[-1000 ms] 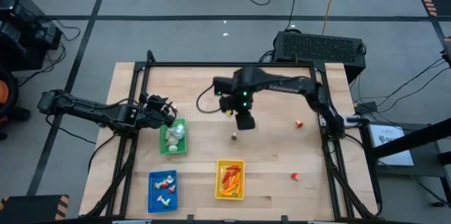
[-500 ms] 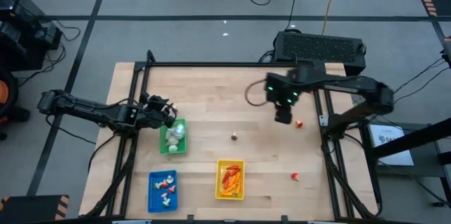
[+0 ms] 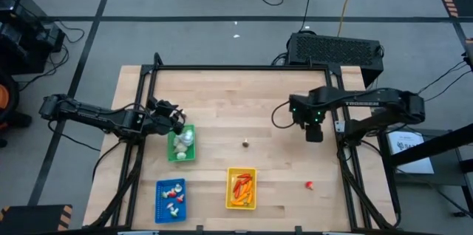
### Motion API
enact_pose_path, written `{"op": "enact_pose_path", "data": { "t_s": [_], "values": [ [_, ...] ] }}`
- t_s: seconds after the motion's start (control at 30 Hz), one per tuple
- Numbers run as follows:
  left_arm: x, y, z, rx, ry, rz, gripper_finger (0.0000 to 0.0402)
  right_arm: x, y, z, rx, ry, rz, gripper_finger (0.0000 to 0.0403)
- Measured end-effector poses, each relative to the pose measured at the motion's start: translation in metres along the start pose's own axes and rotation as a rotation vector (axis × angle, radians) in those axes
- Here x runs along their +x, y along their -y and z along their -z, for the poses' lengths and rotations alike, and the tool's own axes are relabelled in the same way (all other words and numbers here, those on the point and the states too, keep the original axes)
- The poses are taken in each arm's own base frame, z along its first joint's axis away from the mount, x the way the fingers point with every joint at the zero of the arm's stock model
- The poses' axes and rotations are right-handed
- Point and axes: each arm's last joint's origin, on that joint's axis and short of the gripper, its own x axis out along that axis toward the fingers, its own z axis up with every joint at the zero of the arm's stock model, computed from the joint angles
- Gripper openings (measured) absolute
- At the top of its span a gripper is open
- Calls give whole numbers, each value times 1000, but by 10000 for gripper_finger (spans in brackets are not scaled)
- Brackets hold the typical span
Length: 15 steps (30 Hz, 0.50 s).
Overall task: Sort produce into baskets
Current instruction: Put the red mushroom into the blue basket
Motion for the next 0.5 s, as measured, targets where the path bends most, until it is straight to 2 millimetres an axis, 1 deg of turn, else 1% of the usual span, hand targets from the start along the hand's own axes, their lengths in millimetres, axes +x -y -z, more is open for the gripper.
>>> {"op": "enact_pose_path", "data": {
  "t_s": [0.1, 0.2, 0.3, 0.37, 0.5],
  "values": [
    [0, 1, -1, -8, 6, 7, 125, 5, 0, -3, 1, -33, -8, 141],
    [0, 6, -8, 17, 43, 81, 125, 12, -1, -8, -3, -73, -34, 141],
    [-1, 13, -24, 62, 135, 198, 125, 20, 0, -13, -3, -116, -40, 141],
    [-2, 14, -36, 66, 184, 255, 125, 25, 0, -15, -2, -148, -44, 141],
    [1, 5, -54, 83, 201, 269, 125, 35, -1, -20, -12, -205, -48, 141]
  ]
}}
